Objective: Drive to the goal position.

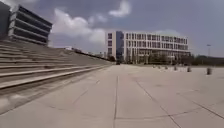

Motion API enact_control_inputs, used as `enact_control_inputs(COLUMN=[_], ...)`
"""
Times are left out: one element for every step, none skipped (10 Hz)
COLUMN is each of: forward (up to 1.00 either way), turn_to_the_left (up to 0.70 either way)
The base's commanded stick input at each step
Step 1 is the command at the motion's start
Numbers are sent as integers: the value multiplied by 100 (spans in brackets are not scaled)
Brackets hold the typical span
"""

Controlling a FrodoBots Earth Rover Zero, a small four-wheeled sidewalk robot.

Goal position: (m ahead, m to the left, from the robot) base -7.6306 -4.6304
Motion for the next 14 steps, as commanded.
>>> enact_control_inputs(forward=[70,70,70,70,70,70,70,70,70,70,70,70,70,70], turn_to_the_left=[0,0,0,0,0,-4,-35,-35,-35,-35,-35,-35,-35,-35])
